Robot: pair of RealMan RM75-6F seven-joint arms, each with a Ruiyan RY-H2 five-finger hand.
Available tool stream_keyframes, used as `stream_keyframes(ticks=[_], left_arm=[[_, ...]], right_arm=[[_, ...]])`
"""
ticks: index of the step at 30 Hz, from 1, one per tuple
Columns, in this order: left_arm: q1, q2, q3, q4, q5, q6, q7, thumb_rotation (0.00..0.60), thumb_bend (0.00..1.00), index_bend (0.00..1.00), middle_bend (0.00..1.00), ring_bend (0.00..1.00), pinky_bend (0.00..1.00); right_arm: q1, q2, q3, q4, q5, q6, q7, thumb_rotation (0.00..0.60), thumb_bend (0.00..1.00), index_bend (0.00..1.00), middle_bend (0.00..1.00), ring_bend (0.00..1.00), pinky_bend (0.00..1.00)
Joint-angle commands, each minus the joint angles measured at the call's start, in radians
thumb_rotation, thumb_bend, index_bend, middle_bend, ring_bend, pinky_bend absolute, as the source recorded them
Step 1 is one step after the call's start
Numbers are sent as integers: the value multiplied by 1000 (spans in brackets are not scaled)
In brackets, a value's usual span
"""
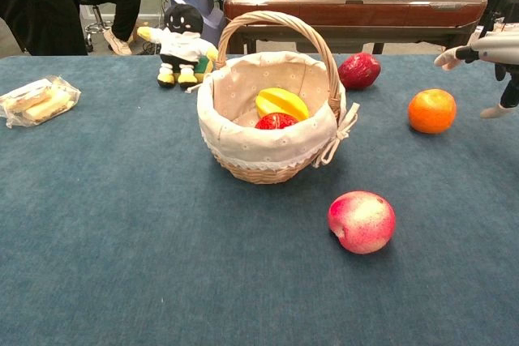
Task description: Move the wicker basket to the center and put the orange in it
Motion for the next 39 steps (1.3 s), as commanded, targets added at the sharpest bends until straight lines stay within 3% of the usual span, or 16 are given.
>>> stream_keyframes(ticks=[1, 9, 11, 17, 20, 23, 31, 39], left_arm=[[9, 1, -2, -2, -3, 2, -2, 600, 205, 69, 62, 99, 177], [27, 5, -10, -9, -9, -3, -9, 600, 205, 68, 62, 99, 172], [29, 6, -12, -11, -7, -3, -9, 600, 204, 69, 62, 99, 170], [38, 12, -19, -13, -13, -10, -21, 600, 205, 69, 62, 99, 170], [41, 15, -24, -10, -18, -13, -24, 600, 205, 69, 62, 99, 170], [43, 14, -29, -9, -18, -14, -24, 600, 205, 69, 62, 99, 170], [45, 14, -37, -16, -9, -15, -15, 600, 205, 69, 62, 99, 170], [53, 16, -42, -22, -4, -12, -15, 600, 205, 69, 62, 99, 170]], right_arm=[[31, -62, -6, 77, 37, -33, 2, 600, 202, 83, 99, 89, 349], [69, -161, -11, 200, 55, -68, 18, 600, 209, 83, 135, 104, 349], [75, -181, -13, 223, 55, -67, 15, 600, 249, 96, 152, 124, 355], [81, -210, -12, 243, 28, -54, 40, 600, 365, 260, 269, 237, 498], [76, -183, -1, 196, -17, -23, 79, 600, 381, 350, 314, 298, 614], [65, -130, 17, 112, -60, 11, 129, 600, 382, 380, 325, 319, 655], [36, 29, 81, -146, -158, 114, 246, 600, 383, 380, 326, 321, 661], [74, 35, 125, -237, -190, 116, 315, 600, 382, 381, 318, 321, 661]])
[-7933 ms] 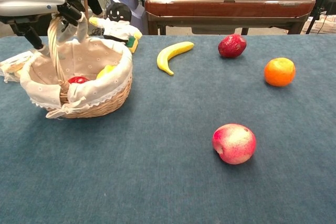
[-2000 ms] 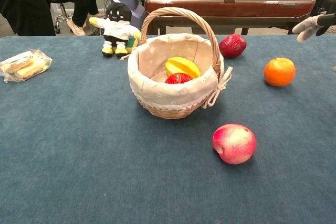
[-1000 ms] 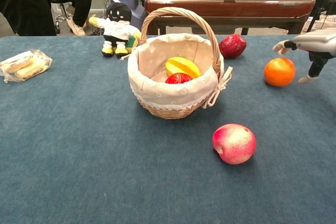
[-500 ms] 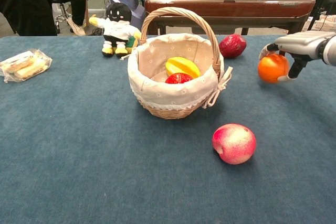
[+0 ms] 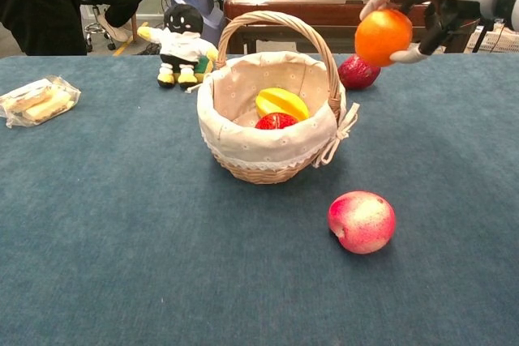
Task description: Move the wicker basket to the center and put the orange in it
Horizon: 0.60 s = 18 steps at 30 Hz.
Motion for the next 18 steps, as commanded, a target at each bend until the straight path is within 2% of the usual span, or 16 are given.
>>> stream_keyframes(ticks=[1, 6, 9, 11, 13, 18], left_arm=[[2, 2, 0, -1, 1, 0, 0, 600, 205, 69, 62, 99, 170], [10, 6, -3, -1, 3, 4, -8, 600, 205, 69, 62, 98, 170], [15, 9, -3, 1, 4, 6, -13, 600, 205, 69, 62, 98, 170], [18, 11, -4, 1, 4, 8, -17, 600, 205, 69, 62, 98, 170], [22, 12, -4, 3, 6, 10, -22, 600, 205, 69, 62, 98, 170], [27, 14, -6, 8, 7, 9, -32, 600, 205, 69, 62, 97, 169]], right_arm=[[30, -16, 13, -5, 0, -12, 1, 600, 382, 381, 310, 321, 661], [79, -64, 26, 17, 40, -38, -28, 600, 382, 303, 256, 311, 661], [113, -84, 30, 20, 71, -66, -49, 600, 382, 185, 191, 255, 654], [128, -88, 31, 19, 85, -79, -59, 600, 382, 60, 117, 188, 612], [140, -87, 34, 13, 98, -89, -61, 600, 382, 6, 66, 141, 562], [152, -76, 30, 2, 108, -100, -57, 600, 383, 0, 18, 81, 487]])
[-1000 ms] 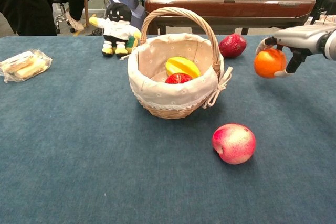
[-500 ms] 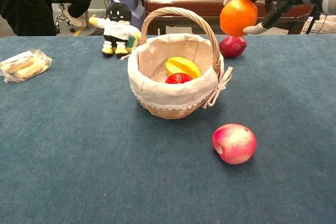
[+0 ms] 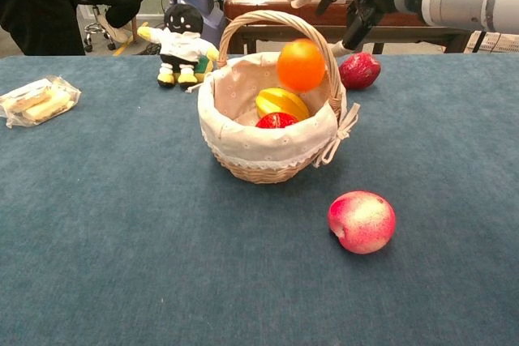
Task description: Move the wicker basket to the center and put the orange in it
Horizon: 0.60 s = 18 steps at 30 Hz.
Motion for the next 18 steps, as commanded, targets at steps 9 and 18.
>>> stream_keyframes(ticks=[9, 18], left_arm=[[-3, 14, -6, 3, 13, -12, -5, 600, 205, 68, 62, 97, 169], [-20, 9, -10, 7, 20, -39, 5, 600, 205, 69, 62, 97, 169]], right_arm=[[-81, 117, -54, -96, -26, 105, -32, 600, 383, 0, 60, 79, 485], [-315, 314, -140, -222, -63, 371, -55, 600, 383, 0, 112, 86, 485]])
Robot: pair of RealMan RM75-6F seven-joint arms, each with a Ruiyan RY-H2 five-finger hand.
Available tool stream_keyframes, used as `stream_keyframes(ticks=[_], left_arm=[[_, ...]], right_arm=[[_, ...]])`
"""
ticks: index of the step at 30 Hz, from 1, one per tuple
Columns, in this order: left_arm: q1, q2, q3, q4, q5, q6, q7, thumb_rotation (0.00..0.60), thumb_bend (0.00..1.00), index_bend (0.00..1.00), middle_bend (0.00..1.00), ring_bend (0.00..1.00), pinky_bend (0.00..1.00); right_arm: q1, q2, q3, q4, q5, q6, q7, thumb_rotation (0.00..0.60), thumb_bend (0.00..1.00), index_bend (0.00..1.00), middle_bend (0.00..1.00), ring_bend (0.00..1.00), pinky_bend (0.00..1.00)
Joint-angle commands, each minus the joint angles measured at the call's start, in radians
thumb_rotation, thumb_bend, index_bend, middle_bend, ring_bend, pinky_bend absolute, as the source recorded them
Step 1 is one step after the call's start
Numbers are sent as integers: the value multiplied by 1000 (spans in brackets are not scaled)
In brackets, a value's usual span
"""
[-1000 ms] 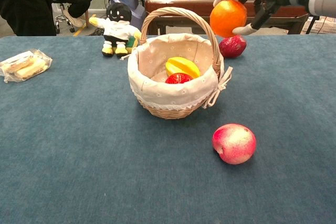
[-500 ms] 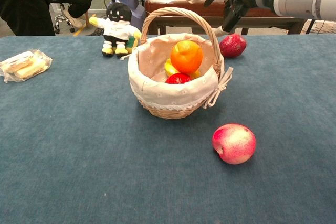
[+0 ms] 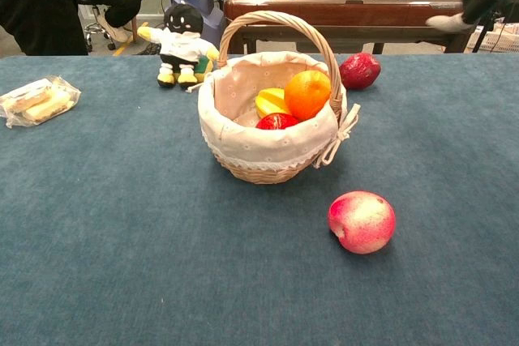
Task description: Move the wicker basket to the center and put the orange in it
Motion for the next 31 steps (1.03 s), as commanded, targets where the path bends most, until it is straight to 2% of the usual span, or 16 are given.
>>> stream_keyframes(ticks=[1, 9, 19, 31], left_arm=[[-7, -4, -1, 0, 1, -10, 5, 600, 205, 68, 62, 97, 169], [-16, -14, -5, 2, 6, -18, 18, 600, 205, 69, 62, 97, 168], [-21, -42, -6, 10, 4, -19, 34, 600, 205, 69, 62, 97, 167], [-16, -64, -2, 11, 31, 4, 52, 600, 205, 69, 62, 97, 166]], right_arm=[[-116, 83, -49, -56, -35, 120, 11, 600, 383, 0, 113, 86, 485], [-296, 146, -121, -43, -150, 292, 105, 600, 383, 0, 121, 88, 485], [-486, 119, -185, 35, -247, 475, 197, 600, 383, 4, 145, 114, 485], [-597, 95, -200, 58, -262, 525, 227, 600, 383, 17, 153, 124, 484]])
